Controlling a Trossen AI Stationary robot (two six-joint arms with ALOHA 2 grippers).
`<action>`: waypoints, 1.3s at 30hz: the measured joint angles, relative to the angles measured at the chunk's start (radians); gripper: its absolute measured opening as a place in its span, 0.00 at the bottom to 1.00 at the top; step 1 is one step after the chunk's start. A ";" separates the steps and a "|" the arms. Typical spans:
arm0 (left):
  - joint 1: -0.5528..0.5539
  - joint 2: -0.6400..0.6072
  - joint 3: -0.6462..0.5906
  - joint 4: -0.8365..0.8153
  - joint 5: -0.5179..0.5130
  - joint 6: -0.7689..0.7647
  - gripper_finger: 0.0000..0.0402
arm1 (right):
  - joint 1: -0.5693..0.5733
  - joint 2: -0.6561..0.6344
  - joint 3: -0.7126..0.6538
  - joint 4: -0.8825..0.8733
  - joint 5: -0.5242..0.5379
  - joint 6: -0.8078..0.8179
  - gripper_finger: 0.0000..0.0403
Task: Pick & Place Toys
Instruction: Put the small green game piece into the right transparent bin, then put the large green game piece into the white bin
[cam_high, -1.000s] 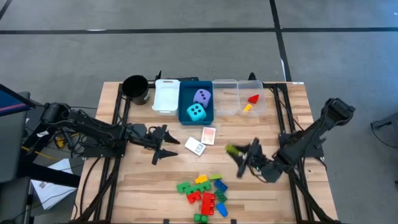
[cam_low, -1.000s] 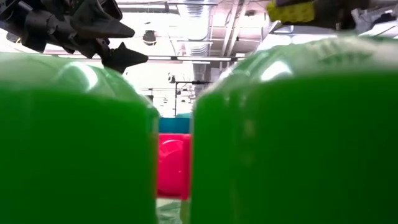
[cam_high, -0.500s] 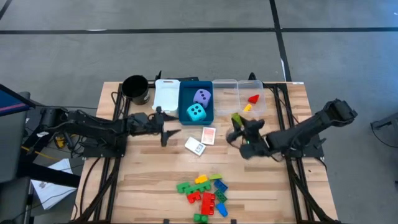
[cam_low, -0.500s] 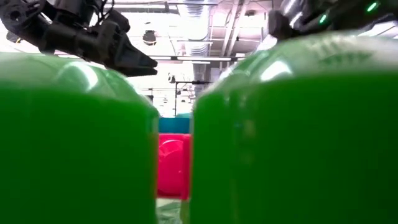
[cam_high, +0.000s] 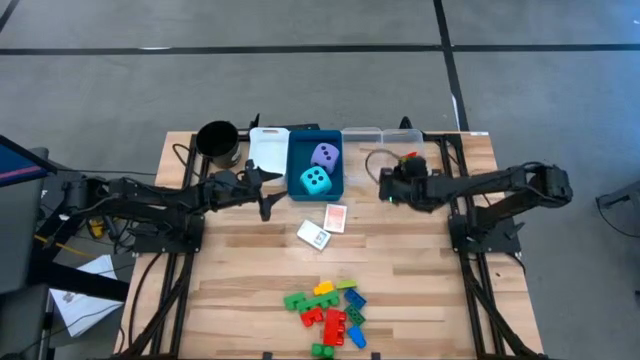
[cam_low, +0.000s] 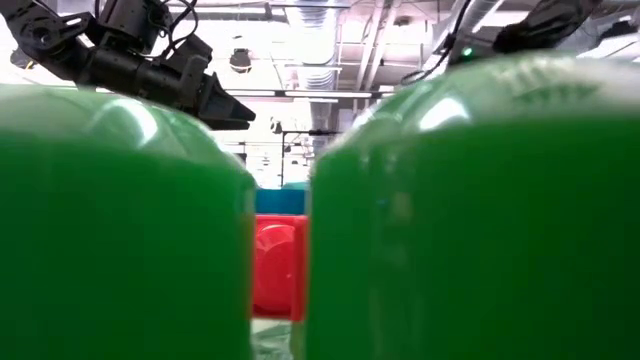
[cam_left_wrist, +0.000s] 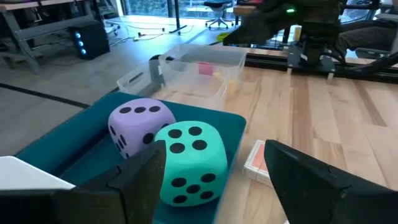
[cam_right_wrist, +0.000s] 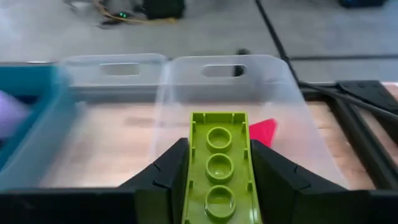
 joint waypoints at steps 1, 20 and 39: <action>0.000 0.000 0.000 0.003 0.000 0.000 0.66 | -0.032 0.000 0.000 0.010 -0.011 -0.015 0.33; 0.000 0.000 0.000 0.045 -0.094 0.000 0.66 | 0.004 0.000 0.000 0.430 0.028 -0.511 0.91; -0.226 0.000 0.000 0.040 0.558 -0.272 0.66 | 0.616 0.063 0.178 0.819 -0.042 -1.063 0.83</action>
